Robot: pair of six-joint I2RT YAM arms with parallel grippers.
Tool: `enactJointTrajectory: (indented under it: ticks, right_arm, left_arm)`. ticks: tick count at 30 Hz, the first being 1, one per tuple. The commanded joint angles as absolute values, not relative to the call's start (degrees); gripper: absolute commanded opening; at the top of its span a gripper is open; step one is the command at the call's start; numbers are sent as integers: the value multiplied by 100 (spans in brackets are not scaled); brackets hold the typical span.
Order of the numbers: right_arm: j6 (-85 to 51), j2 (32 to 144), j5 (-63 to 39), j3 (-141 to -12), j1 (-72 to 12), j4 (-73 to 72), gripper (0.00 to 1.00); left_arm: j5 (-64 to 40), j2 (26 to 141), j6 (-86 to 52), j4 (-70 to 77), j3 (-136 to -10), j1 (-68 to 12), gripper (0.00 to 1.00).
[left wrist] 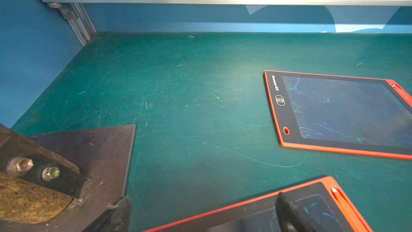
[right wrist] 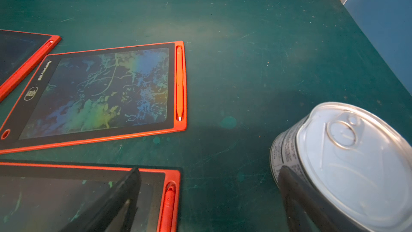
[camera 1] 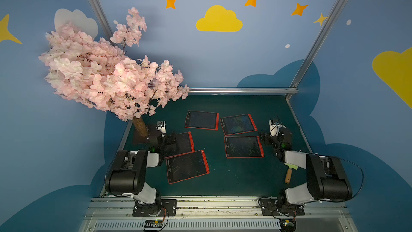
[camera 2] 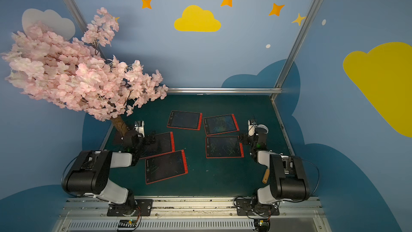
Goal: Place the stylus back onto the writing tablet
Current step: Reset both arms
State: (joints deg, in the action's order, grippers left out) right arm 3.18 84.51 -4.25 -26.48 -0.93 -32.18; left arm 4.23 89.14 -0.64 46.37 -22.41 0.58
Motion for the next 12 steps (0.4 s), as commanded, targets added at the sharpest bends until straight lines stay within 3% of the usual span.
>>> enactJointTrajectory:
  ticks: [1, 12]
  right_arm:
    - [242, 8435, -360, -2770, -123, -3243, 95]
    - [248, 8430, -358, -2769, -129, -3227, 95]
  left_arm:
    - [360, 8815, -103, 4644, -2303, 53, 99]
    - [365, 8817, -104, 4648, -2303, 53, 99]
